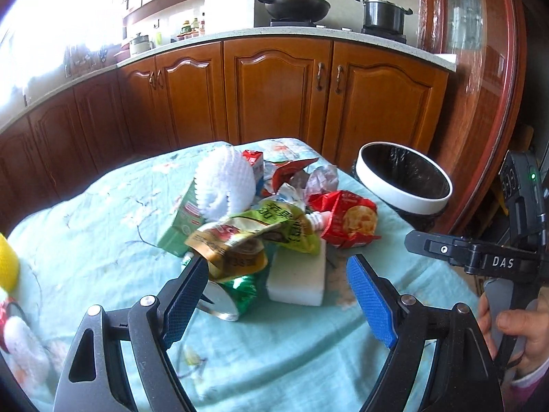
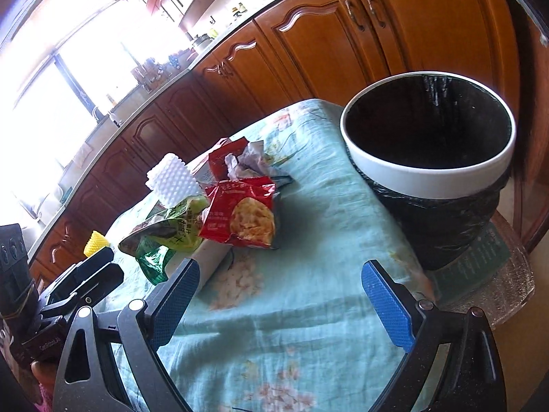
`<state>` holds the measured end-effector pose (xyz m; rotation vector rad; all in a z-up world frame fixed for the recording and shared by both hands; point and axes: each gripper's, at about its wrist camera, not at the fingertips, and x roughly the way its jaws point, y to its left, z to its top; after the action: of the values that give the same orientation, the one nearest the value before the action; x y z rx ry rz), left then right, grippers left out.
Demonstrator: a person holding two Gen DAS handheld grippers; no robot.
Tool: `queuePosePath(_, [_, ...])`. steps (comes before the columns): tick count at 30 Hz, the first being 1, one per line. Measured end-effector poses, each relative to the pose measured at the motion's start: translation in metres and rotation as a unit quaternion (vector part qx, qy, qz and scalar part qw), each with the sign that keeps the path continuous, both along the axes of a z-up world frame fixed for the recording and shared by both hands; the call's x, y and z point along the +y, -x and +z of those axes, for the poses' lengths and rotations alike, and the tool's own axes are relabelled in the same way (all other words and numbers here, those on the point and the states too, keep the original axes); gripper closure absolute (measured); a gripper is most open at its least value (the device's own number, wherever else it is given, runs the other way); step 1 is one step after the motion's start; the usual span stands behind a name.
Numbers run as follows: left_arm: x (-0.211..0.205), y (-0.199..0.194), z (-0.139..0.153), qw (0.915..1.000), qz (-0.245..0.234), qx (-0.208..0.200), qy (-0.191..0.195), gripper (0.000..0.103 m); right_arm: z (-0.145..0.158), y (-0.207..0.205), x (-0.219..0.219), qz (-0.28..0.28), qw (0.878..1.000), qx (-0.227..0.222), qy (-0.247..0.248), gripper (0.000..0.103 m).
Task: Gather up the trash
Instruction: 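Grasp the green-yellow juice pouch with the left tool while the right tool grasps the red snack bag, then carry the juice pouch and red snack bag over the bin with both tools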
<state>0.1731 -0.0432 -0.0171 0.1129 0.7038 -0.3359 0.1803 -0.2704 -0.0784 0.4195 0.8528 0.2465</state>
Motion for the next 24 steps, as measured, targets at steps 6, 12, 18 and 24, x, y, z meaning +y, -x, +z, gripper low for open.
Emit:
queuePosePath(6, [-0.001, -0.021, 0.007, 0.9991, -0.016, -0.004, -0.04, 0.021, 0.001, -0.011, 0.007, 0.009, 1.0, -0.007, -0.001, 0.007])
queuePosePath(12, [-0.008, -0.049, 0.002, 0.996, -0.045, 0.019, -0.075, 0.024, -0.001, -0.03, 0.01, 0.016, 1.0, -0.004, -0.01, 0.017])
queuePosePath(18, [-0.024, -0.063, -0.019, 0.9898, -0.065, 0.051, -0.116, 0.05, -0.016, -0.054, 0.014, 0.022, 0.999, 0.018, -0.029, 0.036])
queuePosePath(24, [-0.03, -0.057, -0.02, 0.9892, -0.069, 0.036, -0.124, 0.06, -0.017, -0.056, 0.016, 0.025, 0.999, 0.016, -0.031, 0.093])
